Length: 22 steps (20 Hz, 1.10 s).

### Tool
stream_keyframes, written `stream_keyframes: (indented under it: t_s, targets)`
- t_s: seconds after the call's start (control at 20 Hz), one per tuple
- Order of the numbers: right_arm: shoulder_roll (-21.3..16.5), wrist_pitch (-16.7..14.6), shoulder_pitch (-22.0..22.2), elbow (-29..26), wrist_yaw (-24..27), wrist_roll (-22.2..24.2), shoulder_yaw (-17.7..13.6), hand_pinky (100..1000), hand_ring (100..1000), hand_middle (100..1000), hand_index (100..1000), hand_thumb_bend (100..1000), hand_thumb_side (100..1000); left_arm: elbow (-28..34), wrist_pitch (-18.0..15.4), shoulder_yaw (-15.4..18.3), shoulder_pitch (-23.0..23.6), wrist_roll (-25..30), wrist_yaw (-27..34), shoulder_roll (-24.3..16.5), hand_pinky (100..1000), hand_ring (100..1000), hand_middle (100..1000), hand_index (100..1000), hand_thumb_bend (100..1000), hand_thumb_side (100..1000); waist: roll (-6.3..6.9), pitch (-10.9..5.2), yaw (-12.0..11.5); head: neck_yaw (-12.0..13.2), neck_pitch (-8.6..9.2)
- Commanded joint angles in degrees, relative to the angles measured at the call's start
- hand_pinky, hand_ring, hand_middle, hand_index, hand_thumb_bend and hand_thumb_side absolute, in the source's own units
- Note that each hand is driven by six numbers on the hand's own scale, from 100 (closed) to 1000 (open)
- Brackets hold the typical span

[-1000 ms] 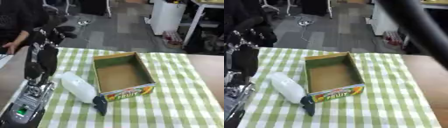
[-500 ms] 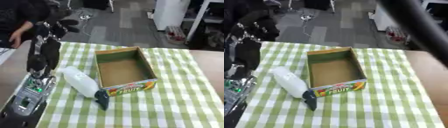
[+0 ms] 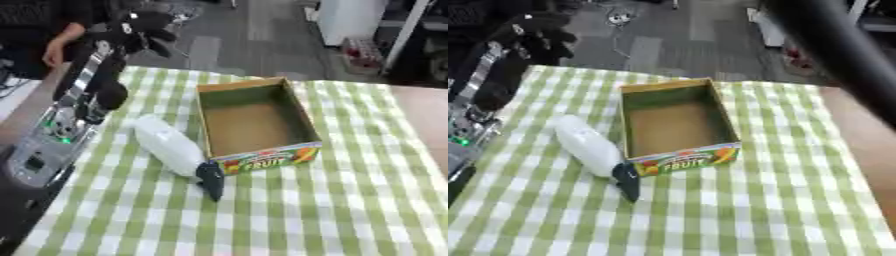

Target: Pick up objects on the table and place them in the box.

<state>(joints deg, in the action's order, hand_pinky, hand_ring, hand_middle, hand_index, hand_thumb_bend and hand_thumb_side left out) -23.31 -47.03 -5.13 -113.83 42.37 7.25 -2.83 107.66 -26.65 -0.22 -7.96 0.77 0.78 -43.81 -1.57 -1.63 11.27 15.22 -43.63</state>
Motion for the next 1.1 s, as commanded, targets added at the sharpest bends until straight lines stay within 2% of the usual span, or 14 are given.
stream_keyframes:
  t_s: [0.05, 0.1, 0.3, 0.55, 0.75, 0.85, 1.1]
  targets:
    - [-1.5, 0.3, -0.9, -0.8, 0.2, 0.0, -0.1, 391, 563, 601, 743, 539, 913, -2.5, -0.5, -0.9, -2.1, 4.4, -1.6, -6.1, 538, 748, 804, 841, 594, 927, 0.23, -0.49, 0.2, 1.0, -0.22]
    - [-1.5, 0.3, -0.9, -0.8, 0.2, 0.1, 0.0, 391, 563, 601, 743, 540, 913, -3.4, -1.0, -1.3, -3.0, 6.4, -3.3, -7.6, 521, 748, 806, 834, 592, 927, 0.28, -0.54, 0.3, 1.1, -0.24]
    - [-1.6, 0.5, -1.0, -0.8, 0.4, 0.2, 0.2, 391, 563, 601, 743, 540, 913, -7.3, -2.6, -3.3, -6.2, 13.2, -10.4, -11.2, 551, 749, 811, 827, 592, 924, 0.44, -0.68, 0.7, 1.5, -0.14]
    - [-1.7, 0.8, -1.1, -0.8, 0.6, 0.3, 0.3, 390, 563, 601, 743, 540, 914, -10.9, -4.6, -5.7, -10.7, 17.7, -18.7, -14.3, 700, 753, 819, 804, 584, 923, 0.61, -0.82, 1.2, 2.7, -0.01]
    - [-1.8, 0.9, -1.2, -0.8, 0.8, 0.5, 0.5, 391, 563, 601, 743, 541, 913, -13.8, -5.9, -8.7, -14.8, 21.1, -23.2, -15.6, 732, 754, 818, 805, 637, 879, 0.76, -0.98, 1.6, 3.3, -0.33]
    - [-1.9, 1.0, -1.3, -0.8, 0.9, 0.5, 0.6, 391, 563, 601, 742, 541, 913, -15.8, -5.2, -10.3, -16.8, 24.4, -23.7, -16.0, 741, 753, 817, 806, 665, 843, 0.9, -1.08, 1.8, 3.7, -0.44]
    - [-1.9, 1.3, -1.6, -0.8, 1.3, 0.6, 0.7, 392, 564, 602, 742, 544, 910, -19.6, -1.0, -12.5, -21.3, 35.8, -24.2, -15.8, 762, 746, 805, 803, 693, 764, 1.18, -1.33, 2.3, 3.9, -0.48]
